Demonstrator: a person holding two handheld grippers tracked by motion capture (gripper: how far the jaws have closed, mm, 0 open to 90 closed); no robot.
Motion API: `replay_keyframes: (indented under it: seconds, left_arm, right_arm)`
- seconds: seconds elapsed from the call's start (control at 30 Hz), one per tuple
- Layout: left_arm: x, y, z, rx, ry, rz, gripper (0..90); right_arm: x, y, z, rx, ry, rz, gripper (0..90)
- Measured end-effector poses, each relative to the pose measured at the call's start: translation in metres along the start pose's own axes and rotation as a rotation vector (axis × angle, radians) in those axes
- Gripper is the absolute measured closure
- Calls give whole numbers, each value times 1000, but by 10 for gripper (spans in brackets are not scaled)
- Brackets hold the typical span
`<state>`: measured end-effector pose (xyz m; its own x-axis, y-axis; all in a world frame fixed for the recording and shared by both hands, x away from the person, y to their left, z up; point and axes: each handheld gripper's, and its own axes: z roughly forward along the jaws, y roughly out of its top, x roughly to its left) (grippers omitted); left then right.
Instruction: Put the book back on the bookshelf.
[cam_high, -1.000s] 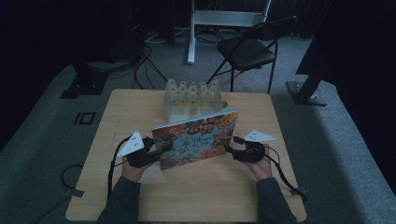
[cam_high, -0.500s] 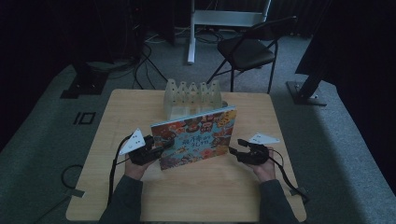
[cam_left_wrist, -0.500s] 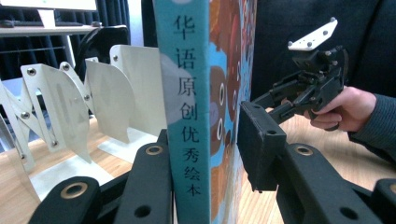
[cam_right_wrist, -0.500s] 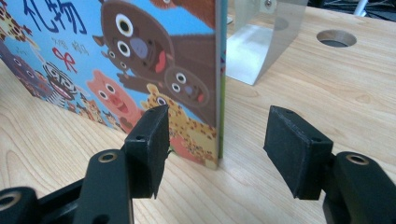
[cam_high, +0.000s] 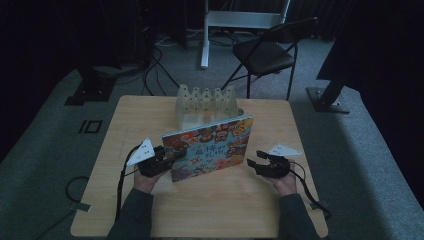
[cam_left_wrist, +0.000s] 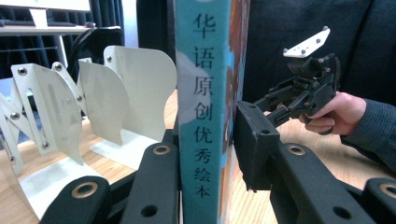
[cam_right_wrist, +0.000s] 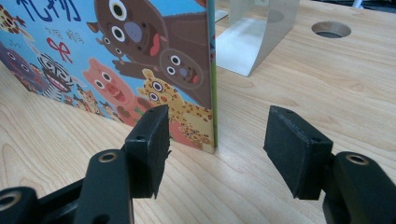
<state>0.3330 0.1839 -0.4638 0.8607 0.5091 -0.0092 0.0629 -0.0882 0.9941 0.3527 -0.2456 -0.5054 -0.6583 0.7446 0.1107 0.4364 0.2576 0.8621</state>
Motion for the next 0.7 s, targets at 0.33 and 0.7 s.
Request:
replay_keyframes:
  seconds: [0.33, 0.7]
  left_arm:
    - [-3, -5, 12, 15, -15, -5, 681]
    - [-3, -7, 19, 19, -38, -1, 674]
  right_arm:
    - [-3, -4, -4, 1, -3, 5, 401]
    - [-6, -9, -6, 17, -20, 5, 401]
